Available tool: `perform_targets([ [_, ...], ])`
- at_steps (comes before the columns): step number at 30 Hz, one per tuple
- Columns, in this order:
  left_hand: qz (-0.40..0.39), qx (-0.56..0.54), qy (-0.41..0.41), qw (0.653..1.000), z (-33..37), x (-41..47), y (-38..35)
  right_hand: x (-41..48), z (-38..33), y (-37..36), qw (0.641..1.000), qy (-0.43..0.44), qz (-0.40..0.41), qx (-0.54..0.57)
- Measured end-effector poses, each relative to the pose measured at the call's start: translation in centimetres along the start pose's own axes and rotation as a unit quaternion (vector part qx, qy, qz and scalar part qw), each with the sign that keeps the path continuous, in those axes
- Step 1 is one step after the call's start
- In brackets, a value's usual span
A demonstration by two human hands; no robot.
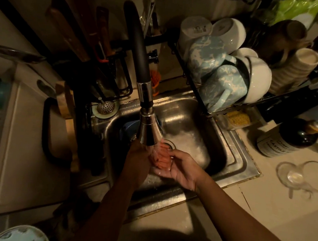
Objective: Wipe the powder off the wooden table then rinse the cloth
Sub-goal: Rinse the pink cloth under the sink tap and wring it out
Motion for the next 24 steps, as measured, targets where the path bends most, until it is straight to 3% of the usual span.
perform_targets([
  [2,-0.019,-0.017,-0.021,0.999,-0.1,0.2,0.1,-0.1,-0.4,-0.5,0.997,0.077,0.012,0.015],
  [5,-0.071,0.004,0.008,0.997,-0.6,-0.1,-0.6,0.3,-0.4,-0.2,0.986,0.145,0.063,-0.047],
  [8,0.027,0.103,0.023,0.994,-3.1,0.4,0.5,0.8,-0.1,0.6,0.963,0.206,0.112,-0.129],
  [10,0.088,0.138,0.014,0.986,-4.7,0.9,1.3,0.8,0.0,1.0,0.909,0.243,0.138,-0.309],
  [12,0.122,0.145,0.024,0.982,-5.1,1.4,1.2,0.8,0.3,1.0,0.798,0.255,0.166,-0.520],
  [13,0.130,0.158,0.033,0.978,-5.4,1.6,1.2,0.9,0.4,1.1,0.759,0.251,0.184,-0.572],
  [14,0.136,0.187,0.037,0.972,-6.2,1.8,1.2,1.0,0.4,1.1,0.746,0.250,0.200,-0.584],
  [18,0.135,0.250,0.055,0.957,-7.2,1.3,0.6,0.8,0.4,0.5,0.766,0.265,0.242,-0.534],
  [21,0.160,0.229,0.050,0.959,-6.4,1.3,0.7,0.2,0.8,-0.5,0.762,0.282,0.215,-0.543],
  [24,0.142,0.241,0.054,0.958,-6.0,1.4,0.2,0.7,0.4,0.3,0.760,0.281,0.244,-0.533],
])
Point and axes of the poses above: each hand's wrist, its own x-axis towards the middle knuckle, its own y-axis out of the back of the hand, z = x × y, the point moved 1 cm from there along x, towards the middle knuckle, and after that the axes turned 8 degrees about -x, right-handed, at the moved point
